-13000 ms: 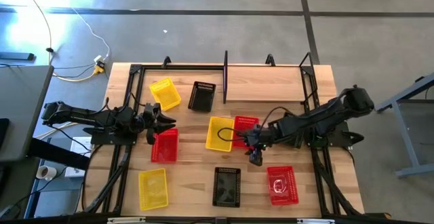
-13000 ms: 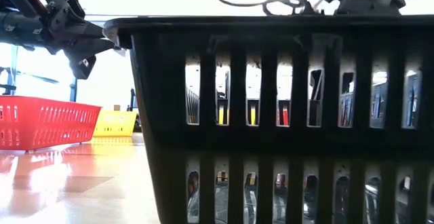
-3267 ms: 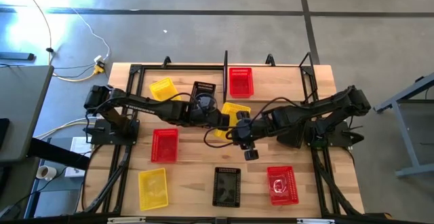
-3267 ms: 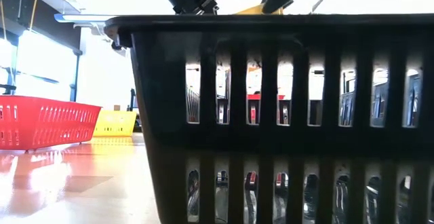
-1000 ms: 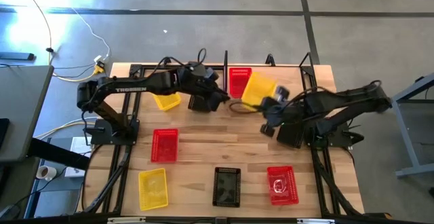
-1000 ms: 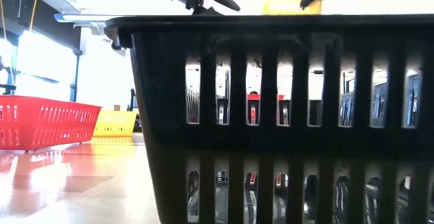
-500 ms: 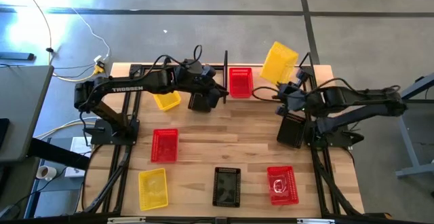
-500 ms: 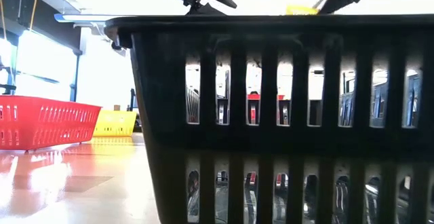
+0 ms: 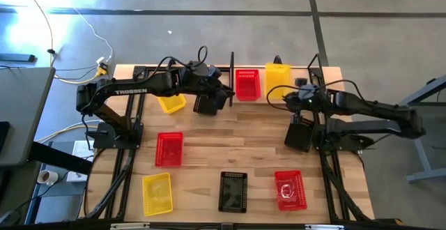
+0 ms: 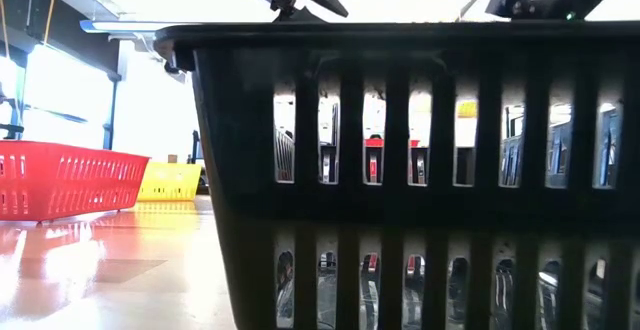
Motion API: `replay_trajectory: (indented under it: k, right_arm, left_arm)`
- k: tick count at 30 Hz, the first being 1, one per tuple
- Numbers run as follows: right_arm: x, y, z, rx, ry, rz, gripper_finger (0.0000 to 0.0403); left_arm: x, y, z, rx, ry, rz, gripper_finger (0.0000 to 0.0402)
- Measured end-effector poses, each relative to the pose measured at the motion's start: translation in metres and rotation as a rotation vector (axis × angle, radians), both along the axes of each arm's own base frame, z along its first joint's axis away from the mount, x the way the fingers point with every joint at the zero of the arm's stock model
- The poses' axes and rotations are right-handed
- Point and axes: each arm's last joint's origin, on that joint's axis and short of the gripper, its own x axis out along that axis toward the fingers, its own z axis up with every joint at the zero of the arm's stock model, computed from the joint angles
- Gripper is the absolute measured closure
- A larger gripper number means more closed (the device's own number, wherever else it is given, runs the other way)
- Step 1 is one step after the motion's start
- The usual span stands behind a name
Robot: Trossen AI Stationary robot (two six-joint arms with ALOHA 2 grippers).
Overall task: Stack baskets on shelf by color
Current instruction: Put the right yellow bin on the shelf
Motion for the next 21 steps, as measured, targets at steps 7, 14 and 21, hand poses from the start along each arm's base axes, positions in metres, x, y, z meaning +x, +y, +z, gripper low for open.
replay_trajectory:
  k: [7, 14, 21]
  right_arm:
    - [0.006, -0.021, -0.013, -0.034, 0.149, 0.028, 0.0403]
    - [0.011, -0.044, -0.028, 0.068, 0.208, 0.018, 0.0403]
    - [0.010, -0.060, -0.038, 0.145, 0.231, 0.002, 0.0403]
  left_arm:
    - [0.000, 0.000, 0.000, 0.001, 0.001, 0.007, 0.0261]
    - [0.000, 0.000, 0.000, 0.002, 0.001, 0.005, 0.0261]
    - [0.000, 0.000, 0.000, 0.005, 0.003, 0.011, 0.0261]
